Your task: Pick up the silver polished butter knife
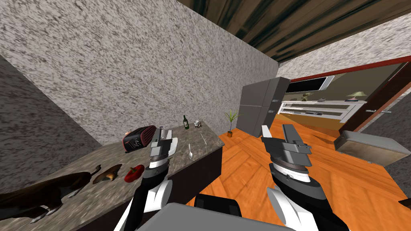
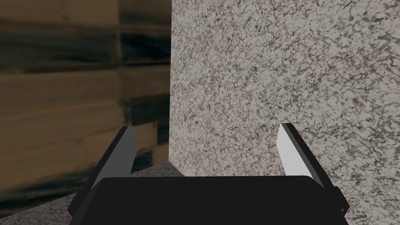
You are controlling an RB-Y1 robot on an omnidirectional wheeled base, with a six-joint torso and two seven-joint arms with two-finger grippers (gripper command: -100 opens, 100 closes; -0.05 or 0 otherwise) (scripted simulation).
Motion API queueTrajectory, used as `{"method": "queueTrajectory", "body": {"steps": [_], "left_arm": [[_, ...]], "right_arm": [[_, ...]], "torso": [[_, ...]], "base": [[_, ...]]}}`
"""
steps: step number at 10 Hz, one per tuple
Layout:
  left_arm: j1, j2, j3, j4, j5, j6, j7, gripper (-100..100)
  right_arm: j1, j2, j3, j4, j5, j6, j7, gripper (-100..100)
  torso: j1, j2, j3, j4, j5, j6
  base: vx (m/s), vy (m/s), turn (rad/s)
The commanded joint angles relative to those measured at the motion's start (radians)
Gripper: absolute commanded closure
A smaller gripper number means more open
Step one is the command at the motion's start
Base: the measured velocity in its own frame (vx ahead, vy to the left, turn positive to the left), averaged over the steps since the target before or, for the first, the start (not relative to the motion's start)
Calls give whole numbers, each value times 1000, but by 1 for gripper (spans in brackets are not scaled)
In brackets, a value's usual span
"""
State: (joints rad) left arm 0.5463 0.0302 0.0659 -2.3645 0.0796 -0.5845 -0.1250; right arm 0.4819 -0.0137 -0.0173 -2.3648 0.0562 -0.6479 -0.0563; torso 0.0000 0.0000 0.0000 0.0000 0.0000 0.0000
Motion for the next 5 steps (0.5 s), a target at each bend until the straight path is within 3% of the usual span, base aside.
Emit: {"method": "queueTrajectory", "body": {"steps": [1, 5], "left_arm": [[-17, 46, -7, 19, 3, 27, -11, -100], [-81, 141, -33, 81, 18, 123, -54, -100]], "right_arm": [[0, 0, 0, 0, 0, 0, 0, 0], [0, 0, 0, 0, 0, 0, 0, 0]], "torso": [[0, 0, 0, 0, 0, 0], [-5, -2, -1, 0, -1, 0]], "base": [[6, -28, -29], [18, -74, -26]]}}
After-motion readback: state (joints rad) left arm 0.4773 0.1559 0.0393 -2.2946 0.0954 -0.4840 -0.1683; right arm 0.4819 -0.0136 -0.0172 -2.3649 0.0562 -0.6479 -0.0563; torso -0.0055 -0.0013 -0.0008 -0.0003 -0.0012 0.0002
